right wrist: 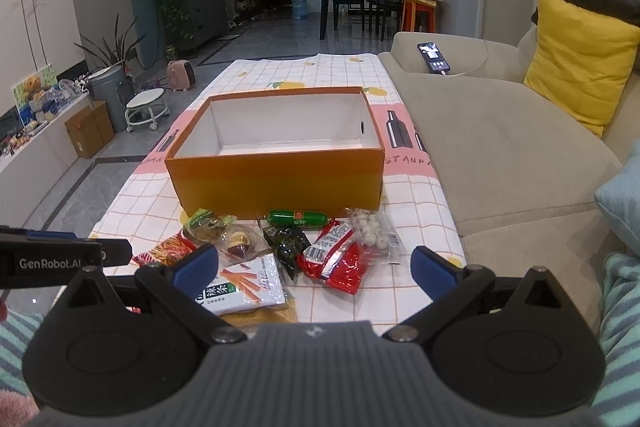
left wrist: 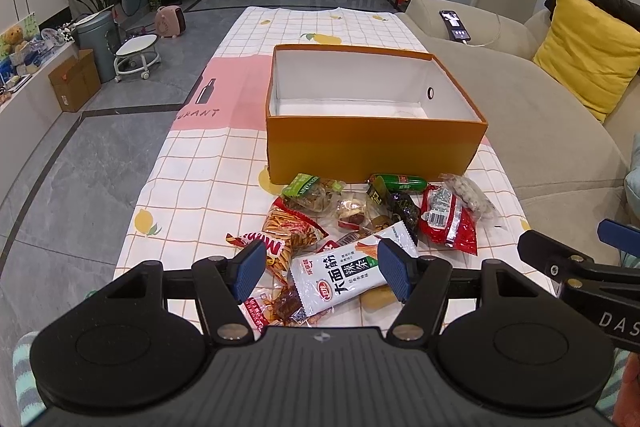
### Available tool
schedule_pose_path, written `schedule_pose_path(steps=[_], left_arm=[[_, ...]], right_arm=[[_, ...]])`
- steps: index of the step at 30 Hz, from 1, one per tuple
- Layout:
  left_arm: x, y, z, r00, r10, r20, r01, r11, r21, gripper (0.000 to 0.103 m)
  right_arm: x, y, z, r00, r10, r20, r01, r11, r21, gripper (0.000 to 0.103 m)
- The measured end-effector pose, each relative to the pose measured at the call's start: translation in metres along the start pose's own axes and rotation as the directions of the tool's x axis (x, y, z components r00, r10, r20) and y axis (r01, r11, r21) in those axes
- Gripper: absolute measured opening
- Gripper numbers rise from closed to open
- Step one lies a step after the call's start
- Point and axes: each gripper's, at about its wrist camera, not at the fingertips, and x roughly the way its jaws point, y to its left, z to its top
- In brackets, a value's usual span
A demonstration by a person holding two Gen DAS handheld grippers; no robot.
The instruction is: Organize snacks
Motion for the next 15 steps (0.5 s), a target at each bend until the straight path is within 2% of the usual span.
schedule_pose_path(steps=[15], left_arm=[[0.0007, 0.0010, -0.0012, 1.000, 0.000, 0.000, 0.000, 1.000, -0.002, 0.075]], right_arm=[[0.0009, 0.0017, -0.0008, 1.000, 0.002, -0.003, -0.002, 1.000, -0.013, 0.099]])
